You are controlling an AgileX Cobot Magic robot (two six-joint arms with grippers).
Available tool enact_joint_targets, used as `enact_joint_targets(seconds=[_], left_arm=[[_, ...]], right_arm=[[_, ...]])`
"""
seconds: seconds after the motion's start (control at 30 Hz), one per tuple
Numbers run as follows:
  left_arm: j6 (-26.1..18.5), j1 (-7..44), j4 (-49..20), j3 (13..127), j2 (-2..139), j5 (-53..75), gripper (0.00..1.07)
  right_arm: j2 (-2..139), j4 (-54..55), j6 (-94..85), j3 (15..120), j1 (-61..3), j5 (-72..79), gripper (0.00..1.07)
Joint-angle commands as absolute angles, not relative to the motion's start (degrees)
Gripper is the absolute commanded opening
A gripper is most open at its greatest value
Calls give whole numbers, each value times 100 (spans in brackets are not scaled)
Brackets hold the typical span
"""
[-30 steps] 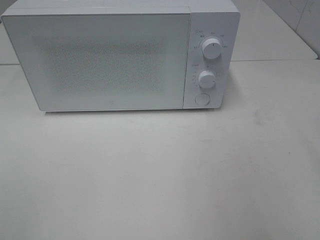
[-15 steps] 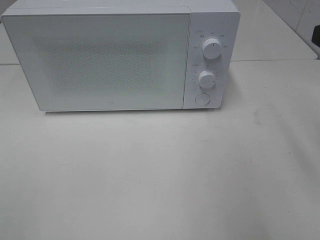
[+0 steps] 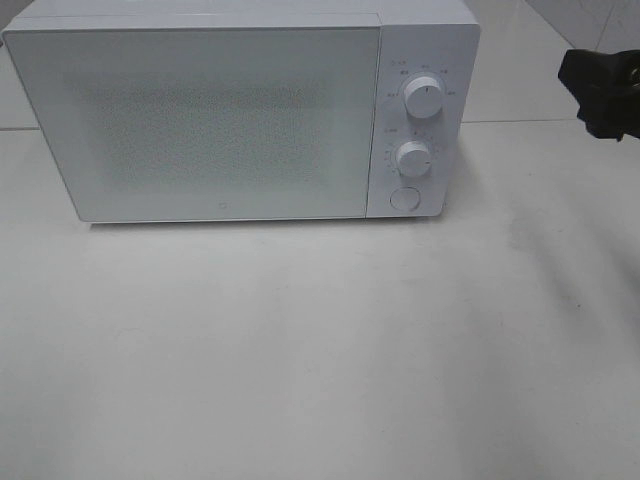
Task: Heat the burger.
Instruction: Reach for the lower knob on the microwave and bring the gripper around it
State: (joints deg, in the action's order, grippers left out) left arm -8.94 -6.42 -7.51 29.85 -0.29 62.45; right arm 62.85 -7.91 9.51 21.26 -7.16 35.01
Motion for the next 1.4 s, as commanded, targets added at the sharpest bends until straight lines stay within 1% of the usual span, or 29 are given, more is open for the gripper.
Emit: enact_joint_targets(seconds=[0.03, 0.07, 0.13, 0.17, 0.33, 0.37, 0.4, 0.47, 0.5, 0.53, 0.57, 0.6, 0.63, 0.67, 0.7, 0.73, 0.77, 0.8, 0.83, 0.87, 0.9, 1.0, 1.1, 1.13, 1.2, 1.3, 1.33, 1.4], left_arm=[[-865, -642, -728, 2974, -172, 6148, 98], [-865, -642, -728, 2974, -172, 6148, 98], [-865, -642, -728, 2974, -172, 6148, 98], [-865, -642, -728, 2974, -172, 6148, 98], [-865, -642, -728, 2974, -172, 6148, 98], [-865, -642, -728, 2974, -172, 6148, 98], [-865, -642, -728, 2974, -172, 6148, 98], [-865, -642, -728, 2974, -172, 6148, 98], [-865, -642, -728, 2974, -172, 6148, 98], [-865, -642, -728, 2974, -172, 6148, 98], [-865, -642, -728, 2974, -172, 6148, 98], [-865, -642, -728, 2974, -172, 6148, 98], [-865, -642, -728, 2974, -172, 6148, 98], [-865, -642, -728, 2974, -172, 6148, 98], [-865, -642, -728, 2974, -172, 6148, 98], [-865, -642, -728, 2974, -172, 6148, 98], [-865, -642, -728, 2974, -172, 6148, 98], [-865, -642, -728, 2974, -172, 6148, 98], [-865, -642, -728, 2974, -172, 6148, 98], [-865, -642, -728, 2974, -172, 6148, 98], [-865, -642, -728, 2974, -172, 6148, 98], [-865, -642, -728, 2974, -172, 6148, 98], [-865, -642, -728, 2974, -172, 6148, 98], [-865, -642, -728, 2974, -172, 6148, 98], [-865, -642, -728, 2974, -172, 6148, 98], [-865, -642, -728, 2974, -172, 6148, 98], [-865, -642, -728, 2974, -172, 6148, 98], [-865, -642, -728, 2974, -172, 6148, 98]], right_arm=[[6646, -521, 710, 2017, -688, 4257, 75], [6910, -143, 458, 1896, -688, 4693, 75], [7007, 0, 344, 1822, -688, 4945, 75], [7219, 361, 109, 1679, -688, 5397, 75], [7580, 642, -34, 1421, -710, 6125, 75], [7718, 911, -80, 1329, -900, 6429, 75], [7718, 911, -80, 1329, -900, 6429, 75], [7964, 1404, -355, 1266, -1329, 6727, 75], [7964, 1404, -355, 1266, -1329, 6727, 75], [8159, 1667, -619, 1249, -1644, 6933, 75], [8256, 1816, -756, 1249, -1816, 7059, 75], [8256, 1816, -756, 1249, -1816, 7059, 75], [8440, 2160, -957, 1249, -2126, 7311, 75], [8531, 2326, -1003, 1249, -2292, 7460, 75], [8531, 2326, -1003, 1249, -2292, 7460, 75], [8697, 2607, -1054, 1249, -2578, 7746, 75], [8795, 2727, -1077, 1249, -2710, 7855, 75], [8795, 2727, -1077, 1249, -2710, 7855, 75], [8950, 3060, -1100, 1249, -3025, 8021, 75], [9018, 3226, -1100, 1278, -3157, 8016, 75], [9018, 3226, -1100, 1278, -3157, 8016, 75], [9345, 3741, -1117, 1444, -3592, 8021, 75], [9402, 3839, -1117, 1490, -3684, 8021, 75], [9511, 4022, -1140, 1576, -3856, 8021, 75], [9551, 4131, -1169, 1610, -3925, 8021, 75], [9826, 4607, -1461, 1874, -4326, 8021, 75], [9826, 4607, -1461, 1874, -4326, 8021, 75], [9952, 4859, -1673, 2034, -4521, 8021, 75]])
